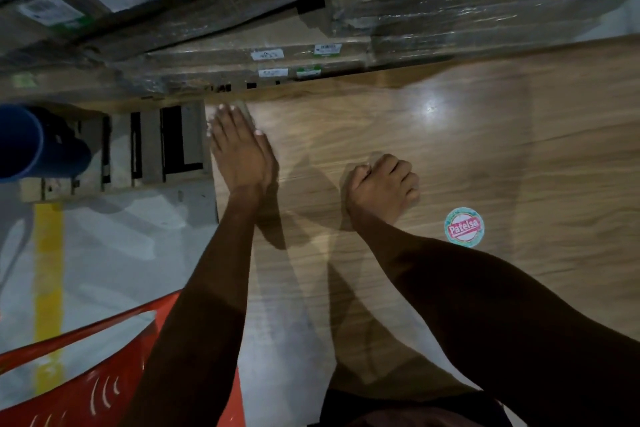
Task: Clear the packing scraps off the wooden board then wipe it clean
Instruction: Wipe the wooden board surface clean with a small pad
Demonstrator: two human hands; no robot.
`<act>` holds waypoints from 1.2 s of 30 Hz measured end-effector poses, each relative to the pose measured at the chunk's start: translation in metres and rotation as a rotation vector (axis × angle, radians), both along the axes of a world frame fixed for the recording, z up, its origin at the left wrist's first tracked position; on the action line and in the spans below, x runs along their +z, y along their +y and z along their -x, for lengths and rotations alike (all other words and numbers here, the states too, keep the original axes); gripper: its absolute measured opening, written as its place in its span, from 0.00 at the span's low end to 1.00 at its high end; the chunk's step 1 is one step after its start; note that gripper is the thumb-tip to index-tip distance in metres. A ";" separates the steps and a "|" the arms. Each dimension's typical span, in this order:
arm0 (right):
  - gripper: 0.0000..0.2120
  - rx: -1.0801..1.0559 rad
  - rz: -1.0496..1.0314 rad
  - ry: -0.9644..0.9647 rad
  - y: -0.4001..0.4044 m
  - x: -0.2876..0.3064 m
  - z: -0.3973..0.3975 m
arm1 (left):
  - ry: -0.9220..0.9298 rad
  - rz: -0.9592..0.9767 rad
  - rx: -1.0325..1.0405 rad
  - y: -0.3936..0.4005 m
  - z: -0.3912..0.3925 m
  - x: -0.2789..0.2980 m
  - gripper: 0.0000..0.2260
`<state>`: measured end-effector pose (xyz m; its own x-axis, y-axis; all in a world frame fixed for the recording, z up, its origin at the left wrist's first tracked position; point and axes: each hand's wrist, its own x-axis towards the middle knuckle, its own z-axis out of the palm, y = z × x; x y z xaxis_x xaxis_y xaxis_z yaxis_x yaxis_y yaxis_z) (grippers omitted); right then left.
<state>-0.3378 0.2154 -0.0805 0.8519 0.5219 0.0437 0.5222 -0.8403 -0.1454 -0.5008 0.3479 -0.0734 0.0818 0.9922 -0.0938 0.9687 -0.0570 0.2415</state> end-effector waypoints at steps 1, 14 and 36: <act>0.17 0.001 -0.003 -0.002 0.000 0.000 -0.001 | 0.001 -0.001 -0.077 -0.014 -0.008 0.001 0.28; 0.18 0.004 0.006 0.012 -0.001 -0.002 -0.004 | -0.014 0.029 -0.148 -0.052 -0.013 0.004 0.28; 0.18 -0.002 -0.022 -0.036 0.001 -0.002 0.000 | -0.046 0.021 -0.016 -0.063 0.017 -0.002 0.28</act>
